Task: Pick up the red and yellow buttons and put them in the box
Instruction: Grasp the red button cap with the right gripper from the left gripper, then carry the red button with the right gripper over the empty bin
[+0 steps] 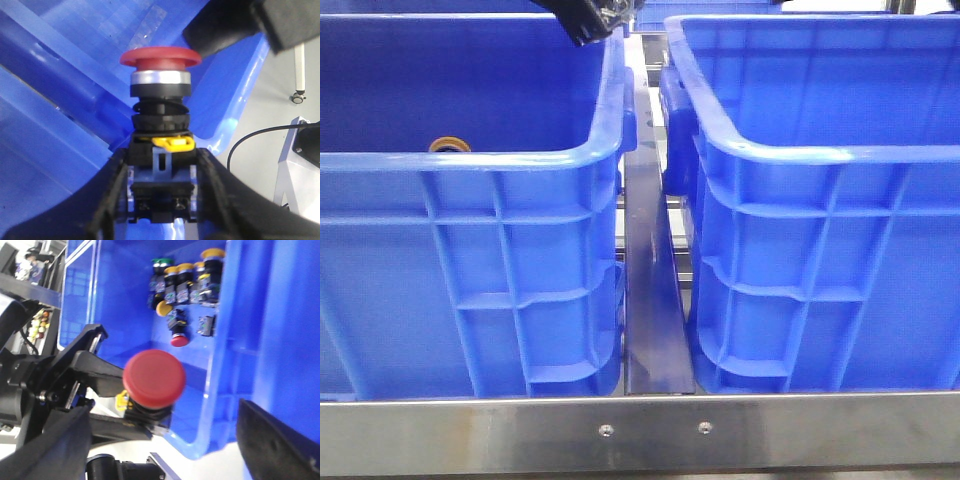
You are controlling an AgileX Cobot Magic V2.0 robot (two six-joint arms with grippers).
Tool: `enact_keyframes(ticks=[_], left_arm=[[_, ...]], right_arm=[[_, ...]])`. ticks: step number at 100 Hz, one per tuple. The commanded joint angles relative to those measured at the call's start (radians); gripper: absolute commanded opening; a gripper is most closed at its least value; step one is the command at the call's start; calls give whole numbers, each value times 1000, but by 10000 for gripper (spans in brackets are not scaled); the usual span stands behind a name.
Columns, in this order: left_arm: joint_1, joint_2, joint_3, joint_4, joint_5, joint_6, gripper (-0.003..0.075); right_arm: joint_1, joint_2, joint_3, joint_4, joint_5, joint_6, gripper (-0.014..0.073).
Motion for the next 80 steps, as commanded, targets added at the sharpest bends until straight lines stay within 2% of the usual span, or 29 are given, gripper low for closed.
enact_keyframes(ticks=[1, 25, 49, 56, 73, 80], left_arm=[[-9, -31, -28, -54, -34, -1, 59], [-9, -31, -28, -54, -38, -1, 59], [-9, -31, -28, -54, -38, -1, 59], [-9, -31, -28, -54, -38, -1, 59], [-9, -31, -28, -54, -38, -1, 59], [-9, -31, -28, -54, -38, -1, 59]], right_arm=[[23, -5, -33, 87, -31, -25, 610], [80, 48, -33, 168, -49, -79, 610], [89, 97, -33, 256, -48, -138, 601], [89, 98, -33, 258, -50, -139, 538], [89, 98, -33, 258, -42, -139, 240], [89, 98, -33, 258, -36, -139, 158]])
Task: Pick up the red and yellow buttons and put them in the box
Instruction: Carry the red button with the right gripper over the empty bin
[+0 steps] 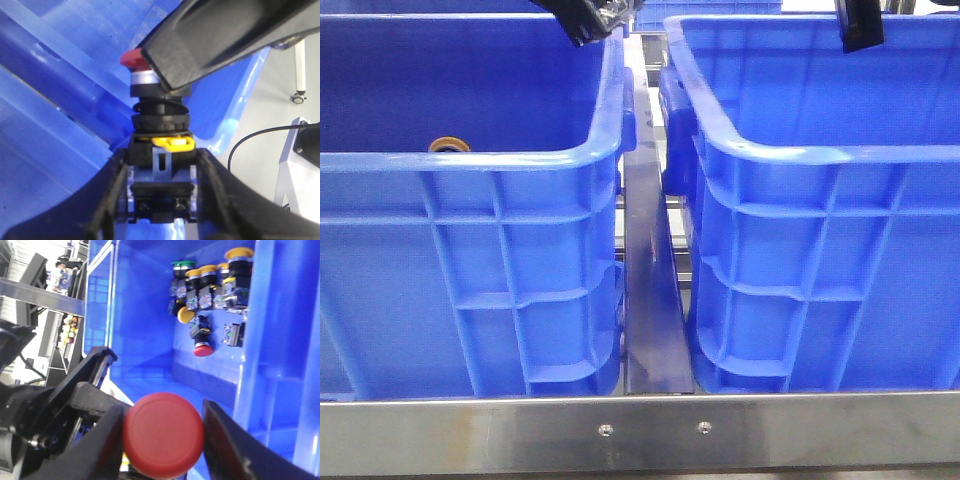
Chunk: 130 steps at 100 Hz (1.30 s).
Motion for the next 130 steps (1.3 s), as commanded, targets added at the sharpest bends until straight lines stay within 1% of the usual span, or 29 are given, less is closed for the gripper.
enact_keyframes(ticks=[1, 7, 17, 23, 28, 30, 33, 35, 40, 43, 47, 52, 61, 68, 79, 94, 99, 109, 122, 130], left_arm=[[-9, -31, -28, -54, -36, -1, 59], [-9, -31, -28, -54, -37, -1, 59], [-9, -31, -28, -54, -38, -1, 60], [-9, -31, -28, -54, -38, -1, 80], [-9, -31, -28, -54, -33, -1, 130], [-9, -31, -28, -54, -33, -1, 163], [-9, -31, -28, -54, -33, -1, 229], [-9, -31, -28, -54, -33, -1, 258], [-9, -31, -28, -54, -45, -1, 371], [-9, -31, -28, -55, -54, -1, 416], [-9, -31, -28, -55, -56, -1, 465], [-9, -31, -28, -55, -56, -1, 492], [-9, -31, -28, -55, -56, -1, 494], [-9, -31, -28, -55, -56, -1, 494], [-9, -31, -28, -55, -56, -1, 494], [-9, -31, -28, -55, -56, -1, 494], [-9, -31, -28, -55, -56, -1, 494], [-9, -31, -28, -55, -56, -1, 494], [-9, -31, -28, -55, -56, -1, 494], [-9, -31, -28, -55, -56, -1, 494]], right_arm=[[2, -26, -33, 61, 29, -16, 153], [2, -26, -33, 61, 29, -16, 124], [2, -26, -33, 61, 29, -16, 127], [2, -26, -33, 61, 29, -16, 127], [2, -26, -33, 61, 28, -16, 127], [2, -26, -33, 61, 27, -16, 127], [2, -26, -33, 61, 25, -16, 127], [2, -26, -33, 61, 24, -16, 127], [2, -26, -33, 63, 24, -16, 127], [2, -26, -33, 65, 24, -16, 127], [2, -26, -33, 69, 24, -16, 127], [2, -26, -33, 73, 24, -16, 127], [-5, -26, -36, 82, 17, -17, 127], [-37, -27, -55, 73, 37, -42, 127], [-128, -28, -95, 61, 77, -85, 127], [-265, -28, -121, 44, 59, -143, 127], [-309, -28, -121, 33, 36, -200, 127], [-359, -28, -121, -24, -40, -306, 127], [-362, -27, -121, -119, -172, -404, 127], [-353, -26, -121, -151, -263, -469, 127]])
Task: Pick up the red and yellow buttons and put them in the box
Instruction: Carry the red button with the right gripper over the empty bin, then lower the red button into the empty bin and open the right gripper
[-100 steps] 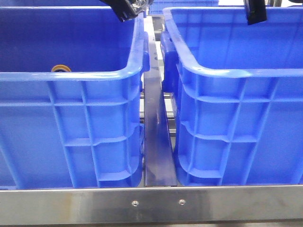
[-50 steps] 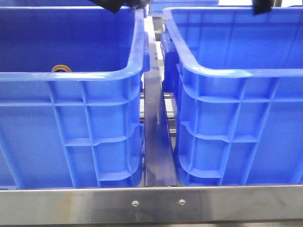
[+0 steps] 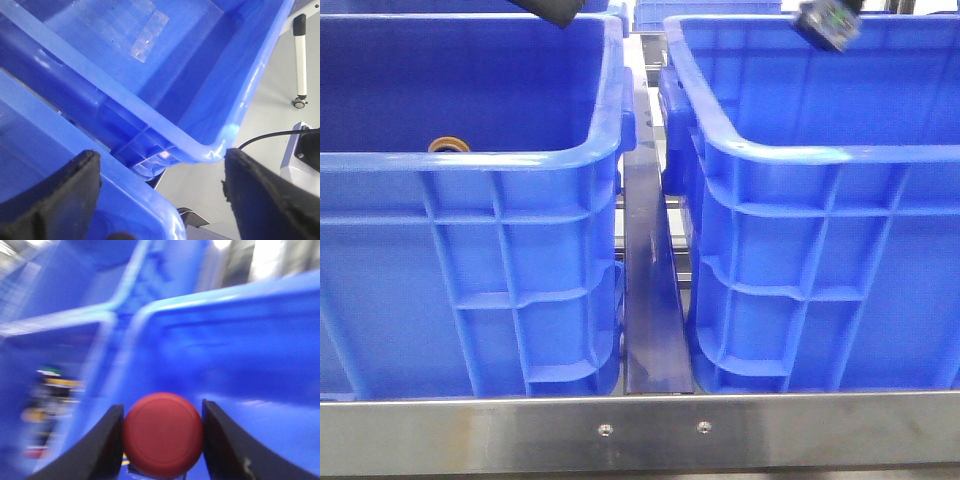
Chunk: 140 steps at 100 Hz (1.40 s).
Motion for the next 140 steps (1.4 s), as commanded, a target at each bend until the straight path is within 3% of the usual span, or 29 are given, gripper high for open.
enact_keyframes(ticks=[1, 21, 53, 95, 126, 140], left_arm=[[-9, -31, -28, -52, -43, -1, 494], [-9, -31, -28, -52, -43, -1, 494], [-9, -31, -28, -52, -45, -1, 494], [-9, -31, -28, -52, -45, -1, 494], [-9, -31, -28, -52, -47, -1, 494], [-9, -31, -28, -52, -47, -1, 494]], right_arm=[[6, -28, -35, 9, -91, -86, 127], [49, -8, -35, 9, -311, -206, 127], [110, 141, -54, 34, -452, -220, 127], [123, 378, -187, 34, -519, -259, 127], [124, 408, -191, 34, -524, -259, 128], [124, 408, -191, 34, -516, -259, 202]])
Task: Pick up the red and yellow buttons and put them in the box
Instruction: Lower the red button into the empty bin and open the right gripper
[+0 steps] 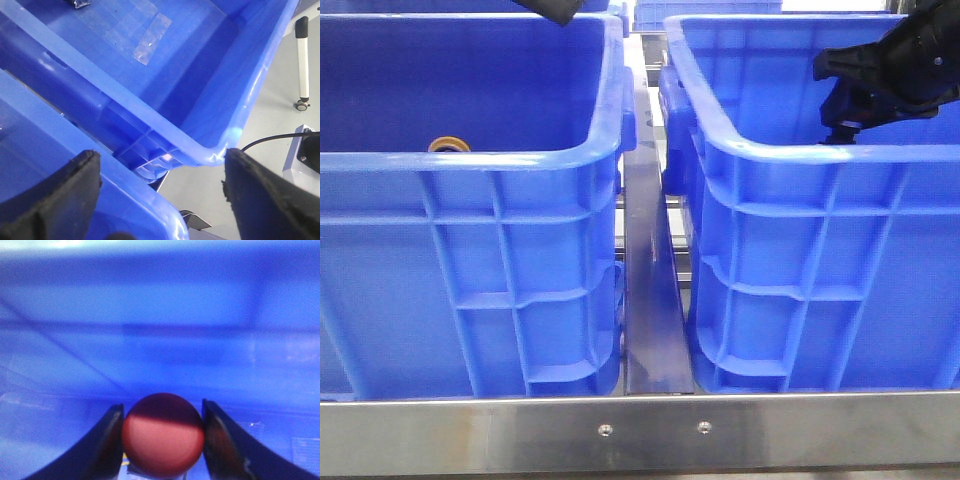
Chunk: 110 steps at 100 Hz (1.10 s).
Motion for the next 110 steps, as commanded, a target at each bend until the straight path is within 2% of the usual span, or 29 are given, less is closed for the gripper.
enact_keyframes(ticks=[1, 15, 24, 71, 110], left_arm=[[-9, -31, -28, -51, -37, -1, 494], [-9, -31, -28, -51, -37, -1, 494], [-9, -31, -28, -51, -37, -1, 494], [-9, -31, -28, -51, -35, -1, 494], [-9, -31, -28, -51, -33, -1, 494]], right_arm=[[2, -42, -32, 12, -1, -15, 220], [2, -42, -32, 12, 28, -15, 438], [2, -42, -32, 12, 36, -15, 512], [2, -126, -17, 8, 36, -15, 515], [2, -443, 211, 1, 40, -15, 514]])
